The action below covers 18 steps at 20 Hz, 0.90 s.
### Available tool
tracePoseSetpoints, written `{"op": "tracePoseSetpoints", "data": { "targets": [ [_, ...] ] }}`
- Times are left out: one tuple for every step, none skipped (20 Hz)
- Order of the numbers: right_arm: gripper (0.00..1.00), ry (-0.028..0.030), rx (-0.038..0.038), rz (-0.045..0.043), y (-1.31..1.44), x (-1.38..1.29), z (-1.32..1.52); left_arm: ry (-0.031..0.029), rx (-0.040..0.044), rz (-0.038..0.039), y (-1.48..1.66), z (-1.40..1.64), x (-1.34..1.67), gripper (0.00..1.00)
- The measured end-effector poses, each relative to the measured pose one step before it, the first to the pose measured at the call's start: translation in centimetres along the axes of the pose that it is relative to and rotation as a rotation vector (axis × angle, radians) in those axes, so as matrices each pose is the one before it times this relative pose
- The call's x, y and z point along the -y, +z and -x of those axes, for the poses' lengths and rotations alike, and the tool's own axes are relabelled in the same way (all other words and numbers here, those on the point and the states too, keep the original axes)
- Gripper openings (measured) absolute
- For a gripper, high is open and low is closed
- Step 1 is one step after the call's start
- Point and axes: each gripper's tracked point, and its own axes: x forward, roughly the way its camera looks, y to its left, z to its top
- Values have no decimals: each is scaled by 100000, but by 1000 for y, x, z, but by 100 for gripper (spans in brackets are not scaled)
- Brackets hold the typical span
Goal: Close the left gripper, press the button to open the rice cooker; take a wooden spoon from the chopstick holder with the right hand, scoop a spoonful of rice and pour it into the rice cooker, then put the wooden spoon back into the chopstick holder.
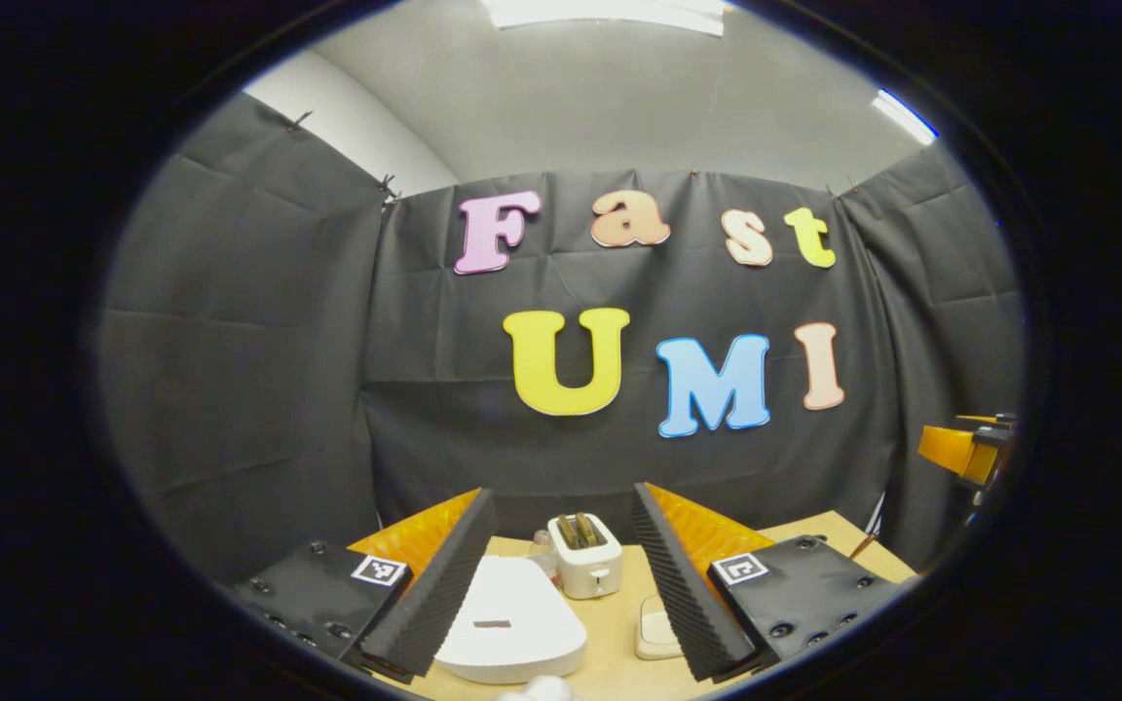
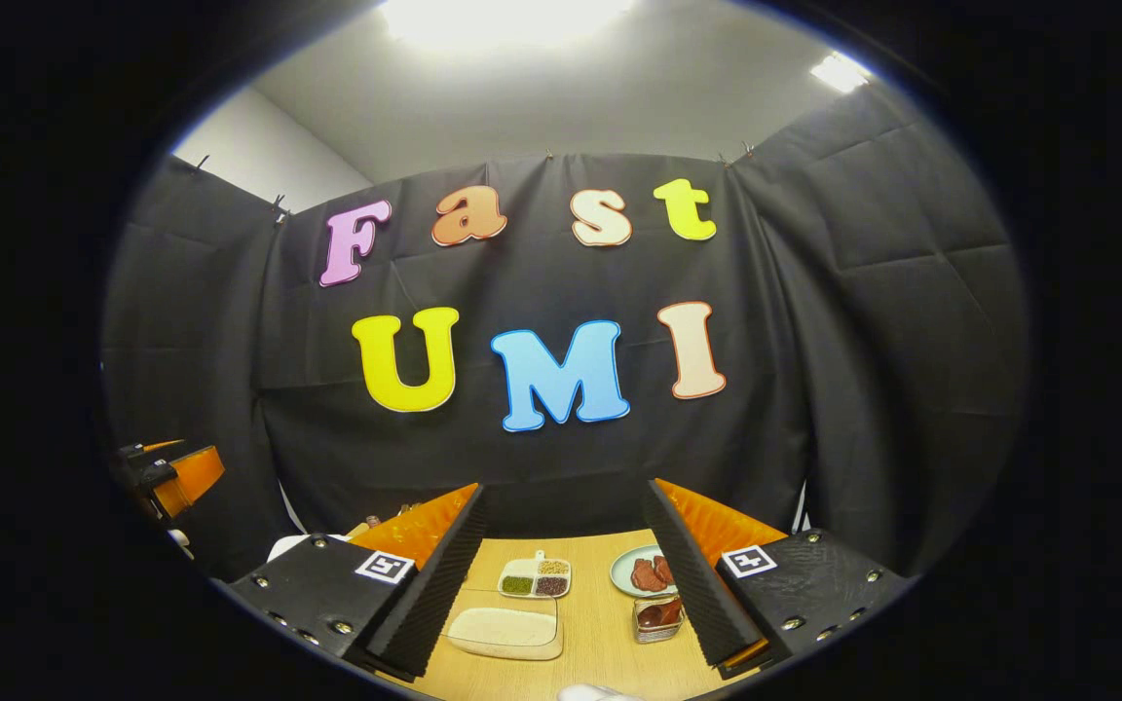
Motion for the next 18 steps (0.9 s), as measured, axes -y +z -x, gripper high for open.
{"op": "tracePoseSetpoints", "data": {
  "targets": [
    [99,64,-35,229,79,-13,52,-375,-234,295,-24,56,129,96],
    [99,-37,-2,87,-9,-72,2,8,38,-120,-99,-38,32,96],
    [99,-23,176,7,71,-41,16,166,-8,-390,62,56,-156,96],
    [99,-69,10,-126,-99,30,43,-82,-77,-24,-150,98,24,96],
    [99,224,-10,-88,-17,-80,76,-107,-134,51,1,85,-26,96],
    [99,-51,17,14,-29,-87,57,6,-100,-10,-26,-44,8,96],
    [99,44,133,0,29,-57,38,25,124,-128,51,58,-70,96],
    [99,57,155,-46,9,-81,90,91,33,-133,80,32,-99,96],
    [99,-27,10,5,-26,-55,58,-78,117,-85,89,19,-55,96],
    [99,-12,203,74,43,-35,74,121,111,-72,-44,-76,-18,96],
    [99,-150,71,-39,35,42,10,-30,-80,-54,28,88,-35,96],
    [99,221,43,-146,-53,-67,61,-56,-43,173,-43,20,-8,96],
    [99,-184,159,10,74,29,39,-52,91,143,12,100,61,96],
    [99,-18,174,84,56,47,95,24,165,-86,6,-17,-22,96],
    [99,-3,-64,90,20,12,30,127,-71,-143,38,40,5,96],
    [99,-34,92,8,-21,64,-49,-217,-66,110,42,52,79,96],
    [99,128,99,-111,89,29,26,-45,-127,77,-47,47,127,96],
    [99,-99,37,103,6,45,1,-22,-84,-166,-163,-50,56,96]
  ]
}}
